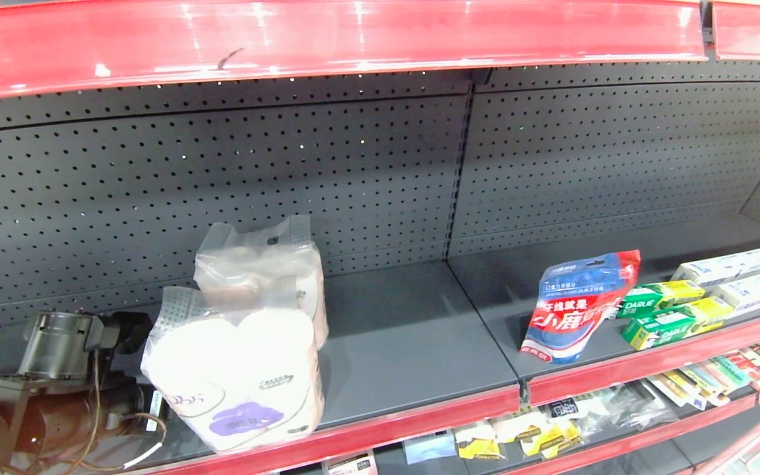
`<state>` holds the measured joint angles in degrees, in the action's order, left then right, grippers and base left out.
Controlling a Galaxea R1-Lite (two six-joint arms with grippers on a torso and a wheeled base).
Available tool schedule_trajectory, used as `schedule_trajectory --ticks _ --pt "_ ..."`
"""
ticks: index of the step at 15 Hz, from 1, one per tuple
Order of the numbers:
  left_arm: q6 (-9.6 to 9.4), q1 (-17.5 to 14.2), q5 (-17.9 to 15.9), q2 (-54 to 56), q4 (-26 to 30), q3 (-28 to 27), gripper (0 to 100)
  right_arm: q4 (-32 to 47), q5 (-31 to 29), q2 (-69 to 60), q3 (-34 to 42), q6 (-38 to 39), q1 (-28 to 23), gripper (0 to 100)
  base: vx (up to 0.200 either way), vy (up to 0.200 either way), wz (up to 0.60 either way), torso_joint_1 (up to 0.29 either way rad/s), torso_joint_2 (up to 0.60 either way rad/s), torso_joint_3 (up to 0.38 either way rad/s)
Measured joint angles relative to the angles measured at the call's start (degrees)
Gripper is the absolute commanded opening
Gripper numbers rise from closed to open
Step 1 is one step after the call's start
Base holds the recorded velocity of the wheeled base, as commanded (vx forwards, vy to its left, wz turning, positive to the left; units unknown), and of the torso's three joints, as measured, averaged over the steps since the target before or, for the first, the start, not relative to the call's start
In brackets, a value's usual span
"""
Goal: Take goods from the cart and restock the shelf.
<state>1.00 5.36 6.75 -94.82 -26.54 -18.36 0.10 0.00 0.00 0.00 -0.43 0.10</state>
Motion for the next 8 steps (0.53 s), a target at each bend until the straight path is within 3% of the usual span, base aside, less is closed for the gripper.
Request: schedule_trajectory --ticks 8 --pt "0.20 0.3 0.0 0.0 0.1 -0.1 100 0.0 0.0 0.0 0.0 0.0 0.0 100 0.000 0.000 0.00 0.000 0.00 0.000"
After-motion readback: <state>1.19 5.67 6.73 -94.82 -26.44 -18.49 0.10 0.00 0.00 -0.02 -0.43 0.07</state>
